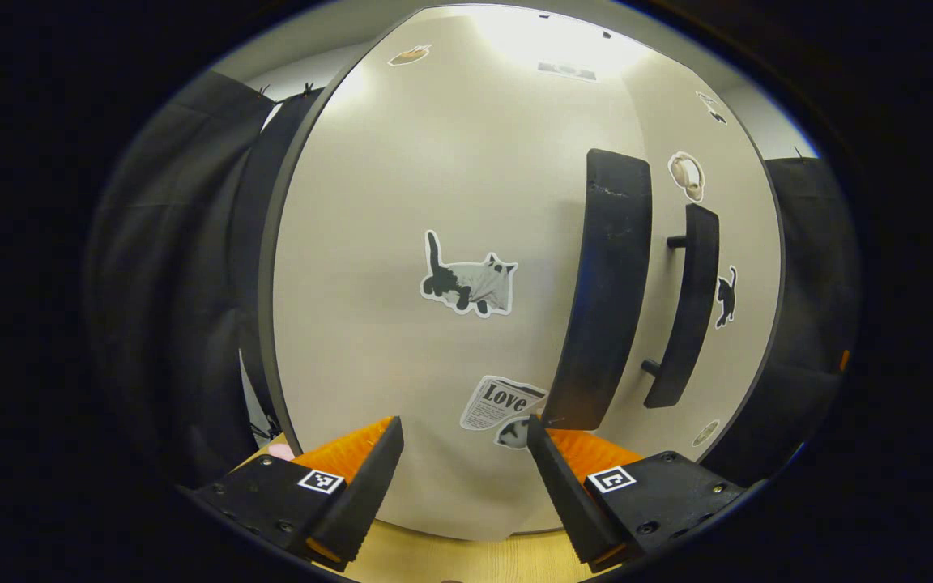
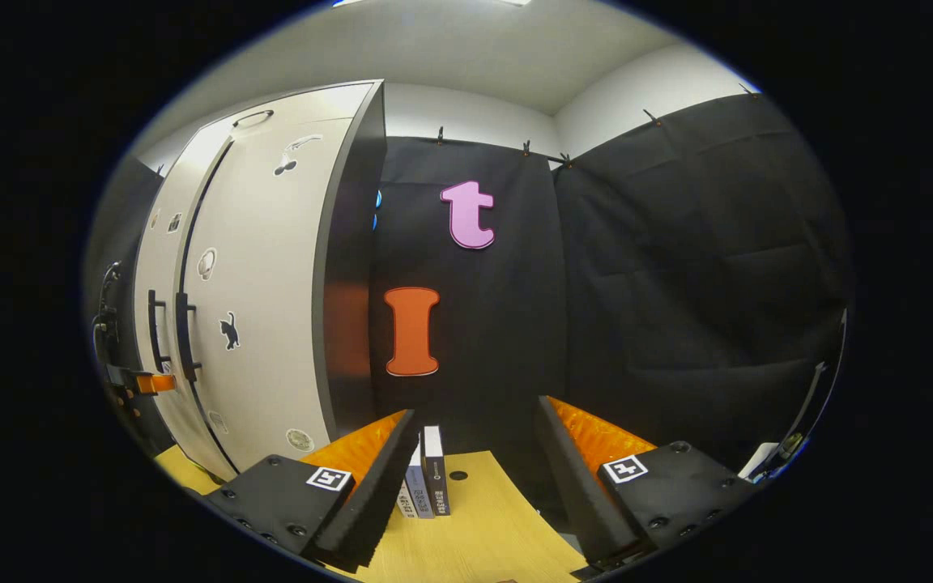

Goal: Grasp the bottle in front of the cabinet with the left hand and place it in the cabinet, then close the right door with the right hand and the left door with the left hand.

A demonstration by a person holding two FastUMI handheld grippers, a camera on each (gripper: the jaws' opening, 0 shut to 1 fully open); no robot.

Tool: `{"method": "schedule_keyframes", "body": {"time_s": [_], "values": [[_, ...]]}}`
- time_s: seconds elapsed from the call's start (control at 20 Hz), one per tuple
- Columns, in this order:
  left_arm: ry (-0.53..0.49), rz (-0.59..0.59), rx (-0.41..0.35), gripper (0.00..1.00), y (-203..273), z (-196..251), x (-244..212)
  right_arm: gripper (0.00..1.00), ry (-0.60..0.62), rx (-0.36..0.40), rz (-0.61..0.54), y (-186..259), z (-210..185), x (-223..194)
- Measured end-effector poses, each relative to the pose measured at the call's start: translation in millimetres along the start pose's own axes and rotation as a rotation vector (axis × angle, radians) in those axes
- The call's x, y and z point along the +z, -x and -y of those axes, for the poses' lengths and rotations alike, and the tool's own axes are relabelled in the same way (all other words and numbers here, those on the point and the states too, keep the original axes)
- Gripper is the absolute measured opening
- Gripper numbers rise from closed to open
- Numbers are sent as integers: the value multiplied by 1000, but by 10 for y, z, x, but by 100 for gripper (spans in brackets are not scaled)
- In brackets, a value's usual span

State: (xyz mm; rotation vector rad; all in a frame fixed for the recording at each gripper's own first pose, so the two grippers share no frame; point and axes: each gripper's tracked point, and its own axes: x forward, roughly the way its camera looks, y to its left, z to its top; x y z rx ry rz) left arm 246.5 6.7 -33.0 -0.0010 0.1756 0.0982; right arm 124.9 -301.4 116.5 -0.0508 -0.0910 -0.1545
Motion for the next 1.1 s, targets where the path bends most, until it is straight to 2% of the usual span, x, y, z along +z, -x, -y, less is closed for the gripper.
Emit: {"method": "schedule_keyframes", "body": {"time_s": [0.25,0.55,0.85,1.1], "values": [[-6,-18,21,94,1,-30,18,97,-23,27,-12,-84,-28,-14],[-1,-41,-24,94,368,2,146,97,-17,59,17,-15,-64,187],[-30,42,-56,94,1161,-4,800,97,-5,89,40,53,-124,390],[-2,151,-103,94,1753,88,1355,97,-1,111,53,90,-243,475]]}}
